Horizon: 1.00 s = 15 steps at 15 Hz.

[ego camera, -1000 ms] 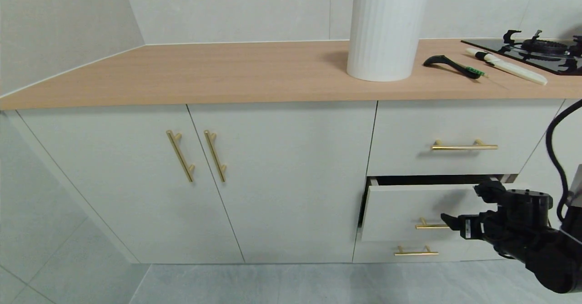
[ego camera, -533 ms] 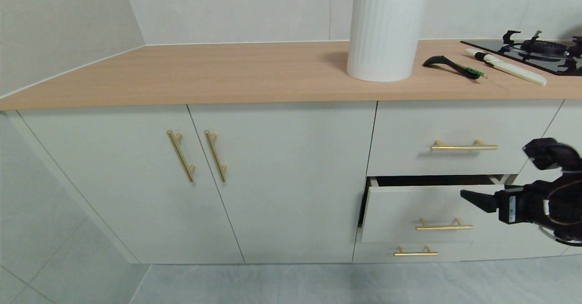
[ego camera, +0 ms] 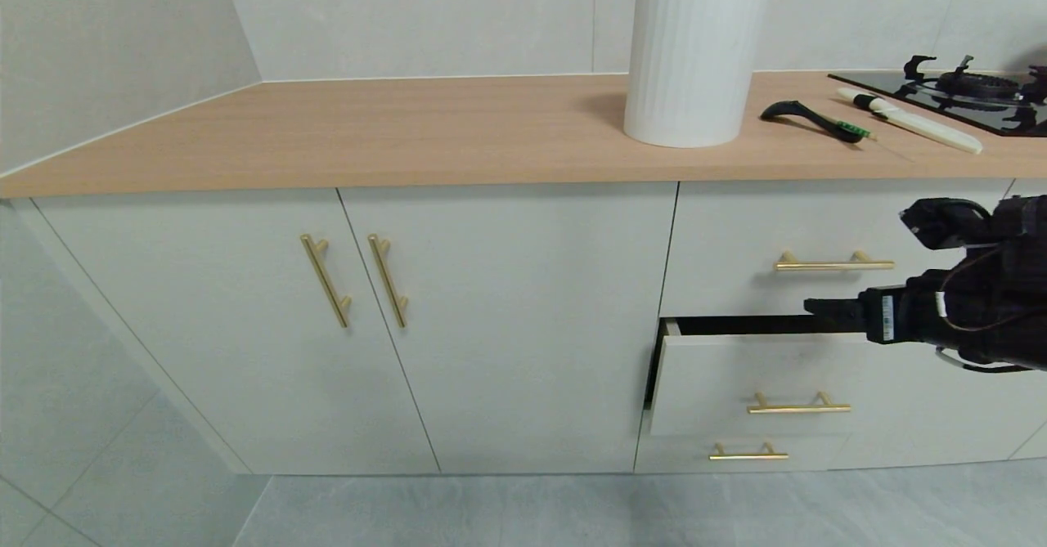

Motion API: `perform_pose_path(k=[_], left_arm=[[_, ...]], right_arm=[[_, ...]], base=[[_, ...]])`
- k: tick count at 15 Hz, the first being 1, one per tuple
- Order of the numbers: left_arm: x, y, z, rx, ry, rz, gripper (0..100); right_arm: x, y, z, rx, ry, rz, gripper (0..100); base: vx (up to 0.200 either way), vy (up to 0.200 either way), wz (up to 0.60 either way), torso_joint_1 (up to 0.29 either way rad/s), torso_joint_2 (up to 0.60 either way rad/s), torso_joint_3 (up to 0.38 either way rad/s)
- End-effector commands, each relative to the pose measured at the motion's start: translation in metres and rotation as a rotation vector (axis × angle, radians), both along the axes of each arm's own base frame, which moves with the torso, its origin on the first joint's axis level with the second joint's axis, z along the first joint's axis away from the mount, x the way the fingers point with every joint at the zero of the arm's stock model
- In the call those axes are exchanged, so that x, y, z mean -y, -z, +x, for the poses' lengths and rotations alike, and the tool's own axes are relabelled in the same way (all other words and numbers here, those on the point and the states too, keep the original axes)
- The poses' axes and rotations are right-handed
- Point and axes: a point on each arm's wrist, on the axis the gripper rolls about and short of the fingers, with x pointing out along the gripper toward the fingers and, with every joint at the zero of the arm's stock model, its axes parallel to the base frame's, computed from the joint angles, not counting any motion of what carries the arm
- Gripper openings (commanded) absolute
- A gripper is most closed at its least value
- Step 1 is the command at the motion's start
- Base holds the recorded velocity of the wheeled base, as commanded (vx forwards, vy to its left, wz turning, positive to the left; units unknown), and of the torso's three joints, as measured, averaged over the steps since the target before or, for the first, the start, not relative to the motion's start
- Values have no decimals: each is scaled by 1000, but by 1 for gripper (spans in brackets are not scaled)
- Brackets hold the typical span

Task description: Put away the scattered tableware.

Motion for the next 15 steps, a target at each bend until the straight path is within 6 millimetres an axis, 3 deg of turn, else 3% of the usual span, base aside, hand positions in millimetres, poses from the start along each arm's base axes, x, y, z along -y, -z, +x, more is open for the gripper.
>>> perform_pose_path(k=[1, 6, 15], left_arm=[[0, 0, 0, -2, -1, -1, 100], [0, 0, 0, -2, -1, -1, 100], [0, 0, 0, -2, -1, -1, 100]], right_arm=[[-1, 40, 40, -111, 4, -9, 100], [-1, 66, 73, -55, 14, -4, 100], [1, 102, 103, -41, 71, -28, 100]], base=[[0, 0, 0, 0, 0, 0], [0, 0, 0, 0, 0, 0], [0, 0, 0, 0, 0, 0]])
